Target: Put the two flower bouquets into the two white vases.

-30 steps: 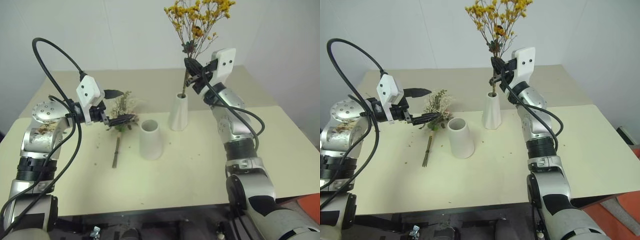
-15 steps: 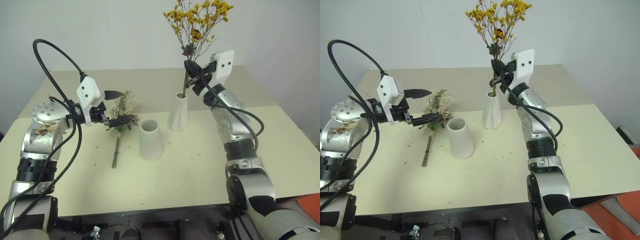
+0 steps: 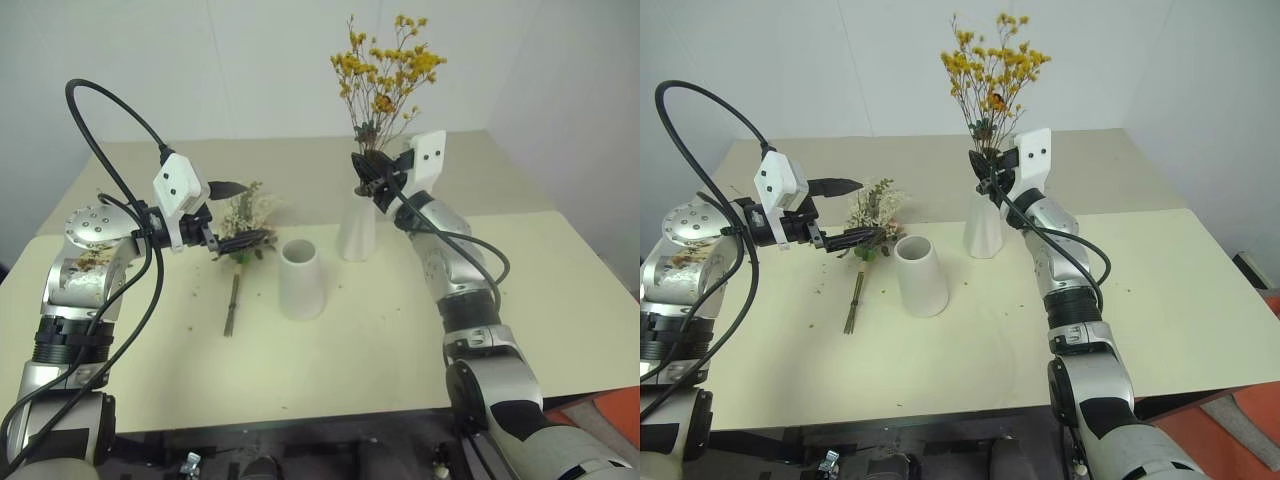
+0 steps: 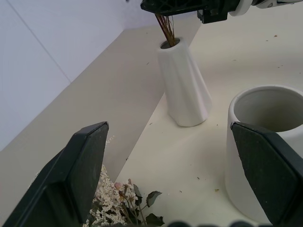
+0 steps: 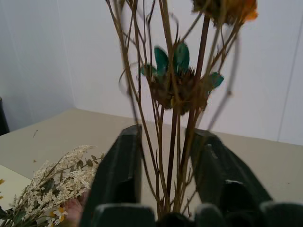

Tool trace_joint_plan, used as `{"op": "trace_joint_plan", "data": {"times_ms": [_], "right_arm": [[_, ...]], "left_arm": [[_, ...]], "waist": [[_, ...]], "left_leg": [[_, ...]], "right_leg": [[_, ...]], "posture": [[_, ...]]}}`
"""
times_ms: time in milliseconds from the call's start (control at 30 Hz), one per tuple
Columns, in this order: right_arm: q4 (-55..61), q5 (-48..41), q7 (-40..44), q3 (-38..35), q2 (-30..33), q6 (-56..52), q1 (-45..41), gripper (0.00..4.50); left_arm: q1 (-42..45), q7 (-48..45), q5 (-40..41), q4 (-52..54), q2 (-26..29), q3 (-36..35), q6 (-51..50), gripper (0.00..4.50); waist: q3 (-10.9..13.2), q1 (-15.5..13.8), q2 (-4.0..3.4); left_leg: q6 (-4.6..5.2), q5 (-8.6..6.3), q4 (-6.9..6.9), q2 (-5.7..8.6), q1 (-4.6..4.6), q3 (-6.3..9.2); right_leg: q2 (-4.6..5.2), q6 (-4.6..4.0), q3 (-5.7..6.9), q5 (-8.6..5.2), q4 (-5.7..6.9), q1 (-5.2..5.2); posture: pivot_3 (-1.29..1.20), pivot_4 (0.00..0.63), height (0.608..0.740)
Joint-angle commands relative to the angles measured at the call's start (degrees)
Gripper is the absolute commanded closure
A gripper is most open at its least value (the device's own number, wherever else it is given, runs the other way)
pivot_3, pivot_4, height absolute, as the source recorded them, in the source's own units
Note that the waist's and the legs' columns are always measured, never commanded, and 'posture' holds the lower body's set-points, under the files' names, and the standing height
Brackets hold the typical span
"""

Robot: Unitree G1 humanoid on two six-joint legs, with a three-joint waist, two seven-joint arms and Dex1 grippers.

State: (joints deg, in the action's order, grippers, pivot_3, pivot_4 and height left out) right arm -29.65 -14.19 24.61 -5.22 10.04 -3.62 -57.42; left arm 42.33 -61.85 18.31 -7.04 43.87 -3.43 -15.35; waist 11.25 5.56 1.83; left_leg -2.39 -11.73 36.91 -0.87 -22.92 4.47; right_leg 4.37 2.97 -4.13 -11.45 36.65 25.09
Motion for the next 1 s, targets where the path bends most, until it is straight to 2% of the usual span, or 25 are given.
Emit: {"op": "trace_joint_plan", "data": {"times_ms": [33,133,167,367,633,800,867,1000], "right_arm": [[4.7,0.2,-0.3,-0.3,1.3,-0.9,0.4,1.29],[6.9,0.0,0.4,0.0,1.6,-2.0,1.7,0.2],[7.7,0.3,0.2,0.2,1.8,-2.5,2.1,0.02],[9.9,4.5,-2.0,2.2,4.1,-6.7,2.0,0.02],[23.0,2.6,4.6,3.0,11.1,-15.6,6.4,0.02],[32.2,0.4,7.5,0.9,16.8,-21.2,10.7,0.02],[34.6,-1.8,10.3,-0.9,20.4,-23.6,13.4,0.02],[38.7,-5.5,17.7,-3.2,27.8,-25.5,20.0,0.02]], "left_arm": [[0.4,0.2,0.8,1.9,0.7,-1.4,-0.1,0.0],[0.9,0.2,0.6,1.2,0.5,-1.1,0.1,0.0],[1.0,0.1,0.5,1.0,0.5,-1.0,0.1,0.0],[1.9,0.3,0.0,0.2,-0.1,-0.4,0.4,0.0],[-0.6,4.8,1.3,5.1,-0.3,-3.3,-1.2,0.0],[-4.4,20.1,-0.2,14.3,-3.3,-8.8,-8.0,0.0],[-4.7,29.0,-1.7,19.0,-4.9,-10.5,-16.6,0.0],[-4.1,38.9,-3.0,26.3,-6.0,-10.7,-32.0,0.0]], "waist": [[0.0,0.0,0.0],[0.0,0.0,0.0],[0.0,0.0,0.0],[0.0,0.0,0.0],[0.0,-0.2,0.0],[0.0,-0.3,0.01],[0.0,-0.6,0.01],[0.0,-1.5,0.03]], "left_leg": [[0.0,0.0,0.0,0.0,-0.01,0.0],[0.0,0.0,0.0,0.0,-0.03,0.0],[0.0,0.0,0.0,0.0,-0.04,0.0],[0.0,0.0,0.0,0.0,0.01,0.0],[0.0,0.0,0.0,0.01,-0.11,0.01],[0.0,0.0,0.02,0.01,-0.07,0.0],[0.0,0.0,0.04,0.01,-0.04,0.01],[0.0,0.0,0.04,0.02,-0.03,0.01]], "right_leg": [[0.0,0.0,0.0,0.0,0.0,0.0],[0.0,0.0,0.01,0.0,0.02,0.0],[0.0,0.0,0.0,0.0,0.02,0.0],[0.0,0.0,0.0,0.0,-0.01,0.0],[0.02,0.0,0.02,0.0,0.01,0.01],[0.03,0.01,0.0,-0.01,-0.11,0.01],[0.02,0.02,0.01,-0.01,-0.11,-0.03],[0.02,0.04,0.01,-0.02,-0.23,-0.09]], "posture": [[0.0,0.15,0.74],[0.0,0.15,0.74],[0.0,0.15,0.74],[0.0,0.15,0.74],[0.0,0.15,0.74],[0.0,0.15,0.74],[0.0,0.15,0.74],[0.0,0.15,0.74]]}}
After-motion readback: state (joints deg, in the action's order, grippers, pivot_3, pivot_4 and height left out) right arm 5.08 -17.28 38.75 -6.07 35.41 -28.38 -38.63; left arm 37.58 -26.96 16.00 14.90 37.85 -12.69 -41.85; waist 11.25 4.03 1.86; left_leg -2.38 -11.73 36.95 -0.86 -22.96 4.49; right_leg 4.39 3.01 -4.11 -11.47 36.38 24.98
